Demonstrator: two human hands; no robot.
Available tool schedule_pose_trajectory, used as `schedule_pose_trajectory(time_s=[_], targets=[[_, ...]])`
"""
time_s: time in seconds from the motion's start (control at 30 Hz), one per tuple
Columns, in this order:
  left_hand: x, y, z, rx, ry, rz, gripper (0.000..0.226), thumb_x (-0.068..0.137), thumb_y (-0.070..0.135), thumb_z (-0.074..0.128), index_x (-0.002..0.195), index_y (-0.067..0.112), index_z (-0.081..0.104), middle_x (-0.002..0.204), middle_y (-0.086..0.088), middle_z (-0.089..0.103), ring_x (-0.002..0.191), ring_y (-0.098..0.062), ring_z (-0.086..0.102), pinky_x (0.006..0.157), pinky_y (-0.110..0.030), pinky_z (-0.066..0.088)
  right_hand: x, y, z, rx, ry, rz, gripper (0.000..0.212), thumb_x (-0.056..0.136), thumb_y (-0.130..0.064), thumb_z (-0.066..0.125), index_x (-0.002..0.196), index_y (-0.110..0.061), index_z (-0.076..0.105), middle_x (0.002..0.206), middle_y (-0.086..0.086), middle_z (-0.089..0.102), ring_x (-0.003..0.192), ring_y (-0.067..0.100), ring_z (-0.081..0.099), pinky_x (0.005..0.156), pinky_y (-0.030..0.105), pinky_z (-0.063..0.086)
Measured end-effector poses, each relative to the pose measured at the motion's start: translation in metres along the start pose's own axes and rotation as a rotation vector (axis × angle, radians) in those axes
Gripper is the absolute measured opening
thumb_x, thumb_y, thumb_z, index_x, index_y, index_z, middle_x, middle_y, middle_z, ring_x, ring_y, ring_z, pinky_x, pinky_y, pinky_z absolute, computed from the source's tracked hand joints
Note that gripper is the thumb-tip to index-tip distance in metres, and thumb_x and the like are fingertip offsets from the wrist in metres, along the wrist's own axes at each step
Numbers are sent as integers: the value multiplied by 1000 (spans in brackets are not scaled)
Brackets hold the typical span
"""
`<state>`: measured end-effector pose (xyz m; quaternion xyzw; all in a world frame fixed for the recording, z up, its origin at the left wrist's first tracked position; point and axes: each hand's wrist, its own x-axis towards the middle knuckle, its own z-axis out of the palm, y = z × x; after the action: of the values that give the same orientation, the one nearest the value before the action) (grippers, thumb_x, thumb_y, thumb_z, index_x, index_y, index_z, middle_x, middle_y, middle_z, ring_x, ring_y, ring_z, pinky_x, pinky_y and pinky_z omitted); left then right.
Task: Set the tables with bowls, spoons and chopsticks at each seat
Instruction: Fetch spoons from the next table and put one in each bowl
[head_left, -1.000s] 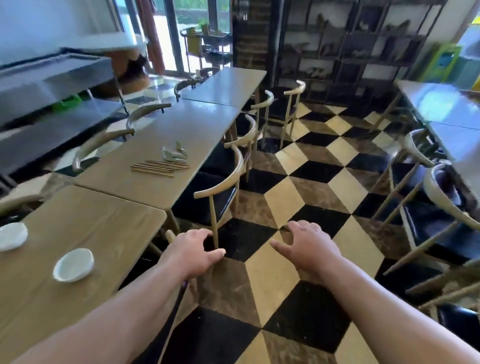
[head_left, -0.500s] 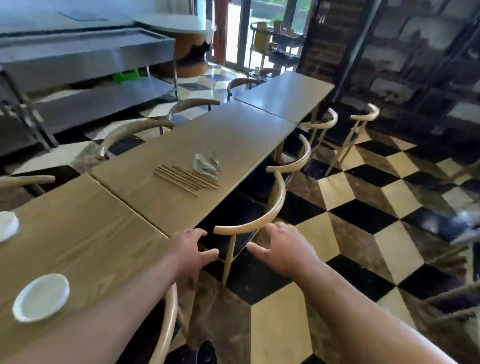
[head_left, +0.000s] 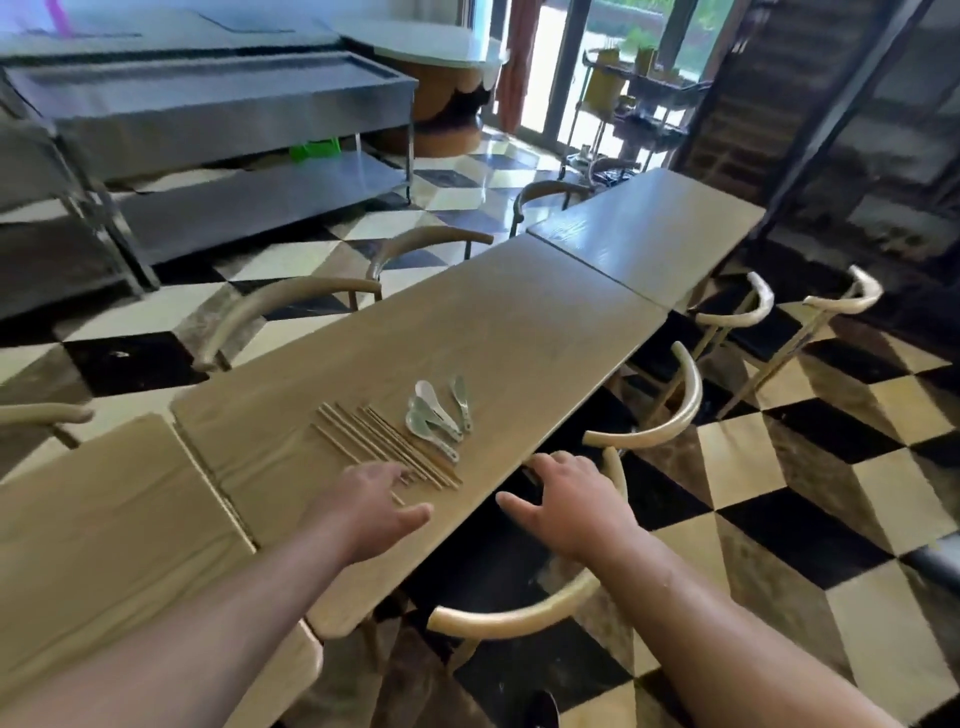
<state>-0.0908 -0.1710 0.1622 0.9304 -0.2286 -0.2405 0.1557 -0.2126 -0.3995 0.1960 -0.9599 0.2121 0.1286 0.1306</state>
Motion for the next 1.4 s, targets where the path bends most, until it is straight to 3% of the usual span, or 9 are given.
schedule_pose_trajectory(time_s=[0.27,0.47,0.57,0.63,0.77,0.93,1.07,1.2,1.4], targets=[[121,18,8,-32,-20,-230,82,89,77,61,155,31,49,162,4,50,149,-19,47,115,-43,47,169,19,19,15,-153,-155,80,92,-79,49,154,-28,48,150,-1,55,142,23,46,111,40,46],[210,39,36,-74,-97,-427,63,93,71,62,141,30,62,149,5,61,134,-19,59,105,-38,52,288,47,55,15,-311,-184,75,94,-75,49,149,-23,53,143,1,59,136,26,51,102,41,51],[252,40,54,-134,-83,-650,46,95,66,56,103,24,71,109,2,75,98,-21,70,88,-37,60,339,49,76,65,-345,-89,62,96,-69,50,130,-19,63,102,-3,67,99,23,64,75,36,54],[274,38,64,-212,-99,-798,53,96,70,51,89,20,69,91,1,75,86,-25,71,77,-35,58,362,44,91,94,-354,-30,54,96,-66,50,113,-17,65,79,-7,59,80,23,62,66,35,51],[307,28,86,-307,-91,-962,65,89,83,49,86,21,69,81,1,73,75,-25,71,61,-31,46,393,27,115,146,-358,-19,48,94,-66,58,92,-17,56,71,-7,54,69,22,58,64,33,44],[333,21,96,-369,-51,-1019,57,92,80,53,87,24,65,75,3,65,62,-19,59,54,-29,39,405,5,130,196,-358,-109,49,88,-64,69,99,-19,54,87,-2,69,87,29,70,68,35,49],[349,7,110,-521,4,-1015,53,83,69,61,92,19,75,80,-4,79,77,-30,79,77,-39,65,406,-3,132,147,-394,-214,34,96,-50,65,107,-19,60,100,2,73,97,32,71,71,34,45],[363,-22,144,-678,101,-986,53,64,64,65,84,17,79,78,-9,80,78,-35,80,80,-48,68,401,-12,138,123,-418,-292,24,101,-38,53,107,-17,63,106,8,73,102,37,71,72,34,43],[350,1,119,-812,138,-884,35,82,44,70,72,11,76,82,-17,78,87,-39,78,83,-53,66,384,-20,143,64,-486,-361,34,103,-23,52,131,-3,51,128,18,60,118,38,65,91,43,52]])
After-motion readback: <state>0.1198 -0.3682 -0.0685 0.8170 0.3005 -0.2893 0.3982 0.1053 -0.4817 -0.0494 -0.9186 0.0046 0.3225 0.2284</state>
